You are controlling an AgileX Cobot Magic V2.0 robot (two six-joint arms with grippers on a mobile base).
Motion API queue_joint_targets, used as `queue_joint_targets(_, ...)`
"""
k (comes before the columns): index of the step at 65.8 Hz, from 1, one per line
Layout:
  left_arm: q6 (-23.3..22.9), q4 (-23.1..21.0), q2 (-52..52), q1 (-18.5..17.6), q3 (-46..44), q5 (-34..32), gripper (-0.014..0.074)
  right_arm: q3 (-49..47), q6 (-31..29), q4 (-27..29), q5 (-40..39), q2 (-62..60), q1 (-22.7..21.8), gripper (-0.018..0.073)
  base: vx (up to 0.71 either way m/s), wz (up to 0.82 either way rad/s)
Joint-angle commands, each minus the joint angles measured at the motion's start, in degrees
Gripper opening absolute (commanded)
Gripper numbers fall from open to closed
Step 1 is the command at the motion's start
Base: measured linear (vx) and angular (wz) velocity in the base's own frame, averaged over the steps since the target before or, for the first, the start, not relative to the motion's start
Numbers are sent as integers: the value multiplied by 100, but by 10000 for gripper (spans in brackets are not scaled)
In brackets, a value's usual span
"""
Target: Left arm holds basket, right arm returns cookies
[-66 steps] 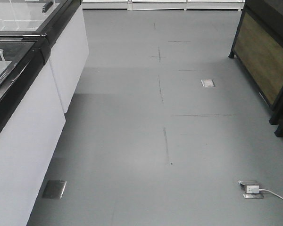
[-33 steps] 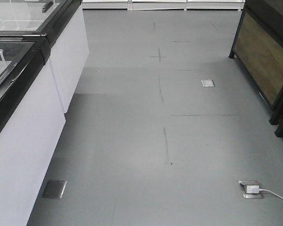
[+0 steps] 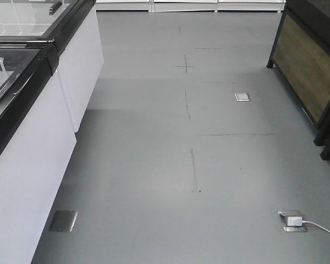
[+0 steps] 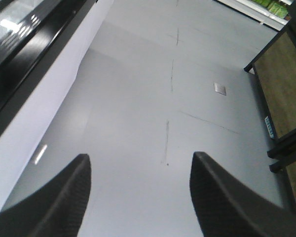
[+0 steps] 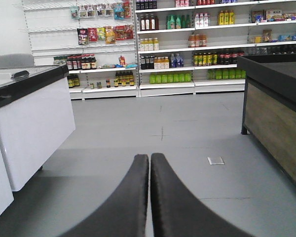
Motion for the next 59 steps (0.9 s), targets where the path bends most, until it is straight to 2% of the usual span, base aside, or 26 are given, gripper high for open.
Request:
queue_joint_targets(1,-336,-62,495,-6,-456,-268,430,-4,-10,0,-410,-53,4,-9,0,0)
queue_joint_targets(7,-606,-258,855,-6,-789,-305,430,-4,-10,0,-410,-53,4,-9,0,0)
queue_joint_targets(12,-767,-662,1177,-6,-1002,-431,430,-4,-10,0,-410,-53,4,-9,0,0)
queue_joint_targets(19,-758,-1314,1552,89,-1305,-493,430,-4,-10,0,-410,-53,4,-9,0,0)
queue_joint_targets(28,-666,-1840,1714,428,-1644,-424,430,-4,-10,0,-410,-53,4,-9,0,0)
queue_joint_targets(33,-542,-2162,1702,732,-1835,-292,430,-4,-10,0,-410,-53,4,-9,0,0)
queue_joint_targets(41,-88,-2469,1696,1398,-2179,373,430,-4,-10,0,-410,-53,4,-9,0,0)
queue_joint_targets(49,280,-2492,1696,2185,-2468,981,430,-4,-10,0,-410,-53,4,-9,0,0)
queue_joint_targets(59,293,-2489,1765,2722,-2646,914,430,-4,-10,0,-410,-53,4,-9,0,0)
